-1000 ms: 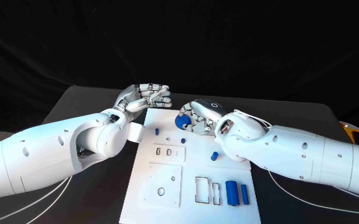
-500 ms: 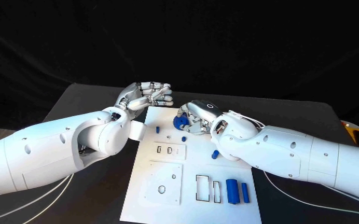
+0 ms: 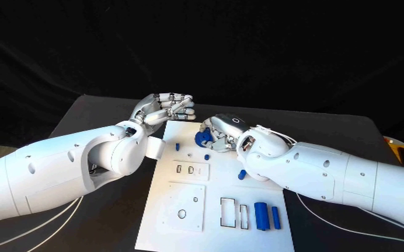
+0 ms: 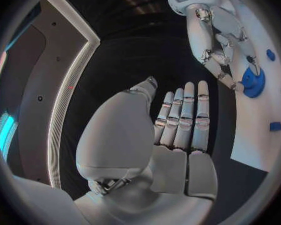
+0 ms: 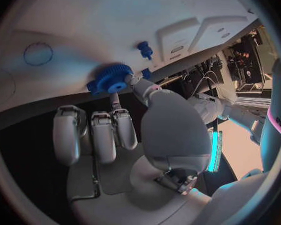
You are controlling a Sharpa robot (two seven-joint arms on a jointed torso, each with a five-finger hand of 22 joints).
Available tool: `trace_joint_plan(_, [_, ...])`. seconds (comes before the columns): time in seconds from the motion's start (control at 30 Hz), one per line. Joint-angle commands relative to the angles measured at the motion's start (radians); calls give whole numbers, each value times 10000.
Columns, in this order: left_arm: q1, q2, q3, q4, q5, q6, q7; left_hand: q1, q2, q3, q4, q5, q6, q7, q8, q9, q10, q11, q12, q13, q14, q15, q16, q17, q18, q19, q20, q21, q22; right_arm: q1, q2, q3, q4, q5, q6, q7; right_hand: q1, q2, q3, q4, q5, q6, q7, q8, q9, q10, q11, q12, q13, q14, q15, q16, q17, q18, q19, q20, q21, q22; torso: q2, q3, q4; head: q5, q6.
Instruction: Assemble the parts on the task board
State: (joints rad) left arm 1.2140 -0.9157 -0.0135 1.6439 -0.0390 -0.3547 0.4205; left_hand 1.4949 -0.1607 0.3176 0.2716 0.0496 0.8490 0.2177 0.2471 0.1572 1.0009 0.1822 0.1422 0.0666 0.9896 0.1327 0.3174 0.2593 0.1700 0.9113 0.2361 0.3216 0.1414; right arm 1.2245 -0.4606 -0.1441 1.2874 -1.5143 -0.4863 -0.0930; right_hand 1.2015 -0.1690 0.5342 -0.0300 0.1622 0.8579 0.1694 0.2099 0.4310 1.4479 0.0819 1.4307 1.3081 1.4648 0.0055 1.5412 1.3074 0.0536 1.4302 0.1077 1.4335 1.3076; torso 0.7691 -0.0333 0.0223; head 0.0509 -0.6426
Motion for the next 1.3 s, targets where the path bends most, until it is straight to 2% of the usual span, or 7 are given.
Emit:
trace_joint_plan(0.03, [15,10,8,29,22,169,40,-23,1,8,-51,24,-52,273,-46,-16,23,33,-59,9,-36,22,-34,14,123,-25,39,-44,-11,3,9,5,-73,35,147,-224,-123,-187,-90,82,26,-335,88,-256,-146,-121,89,-116,963,825,109,38,1490,-17,-7,113,-75,702,3,6,-4,-3,8])
trace_joint_plan(0.13, [15,7,8,32,22,170,36,-23,1,8,-51,24,-53,274,-47,-17,23,33,-60,8,-40,23,-37,15,123,-26,40,-44,-12,4,11,5,-81,156,223,-189,-570,-261,-390,411,159,-388,111,-360,-153,-135,128,-119,954,837,157,57,1560,-17,5,180,-73,726,2,8,-7,-10,12])
trace_joint_plan(0.27, [15,3,8,34,22,167,35,-24,-1,8,-51,24,-56,274,-48,-17,21,35,-63,8,-47,25,-43,15,123,-26,40,-44,-13,4,-14,3,-74,304,377,-209,-1328,-69,-709,1143,804,-213,70,-357,-98,-79,103,-46,1020,852,145,80,1639,-36,76,189,-17,827,0,10,-13,-7,6])
trace_joint_plan(0.47, [15,-4,8,33,22,167,34,-24,0,9,-52,24,-63,276,-52,-19,14,37,-70,7,-59,28,-52,17,124,-23,40,-43,-13,4,-61,1,-43,584,564,-215,-1481,63,-716,1413,1291,-33,16,-306,-40,-30,53,7,1073,872,105,104,1730,-61,155,156,55,938,-1,15,-19,-22,6])
trace_joint_plan(0.7, [14,4,8,18,22,172,37,-22,0,10,-55,24,-71,278,-57,-21,6,40,-79,5,-70,30,-62,19,125,-19,40,-40,-14,1,-140,-2,-7,718,533,-199,-1463,80,-690,1448,1423,128,-26,-238,3,30,20,71,1140,878,79,111,1757,-75,197,134,94,996,-5,15,0,-20,14])
trace_joint_plan(1.0, [13,-25,7,-47,22,192,34,-22,0,10,-55,24,-71,278,-57,-21,6,40,-79,5,-70,30,-62,19,125,-19,40,-40,-14,31,-887,15,673,1868,-1069,1216,-1021,-2,-548,1154,1093,-21,16,-367,-15,-84,40,-51,1008,849,81,82,1634,-38,92,118,-29,871,-45,45,-75,-2,41])
trace_joint_plan(1.3, [12,-55,6,-209,23,272,41,-23,-2,11,-58,24,-80,277,-62,-24,-1,42,-90,4,-81,33,-75,25,125,-14,41,-37,-16,426,-2831,36,2019,4999,-171,2493,-388,-63,-411,655,453,-34,70,-461,-1,-292,87,-242,800,795,127,20,1424,45,-155,163,-321,588,-148,117,-229,-94,30])
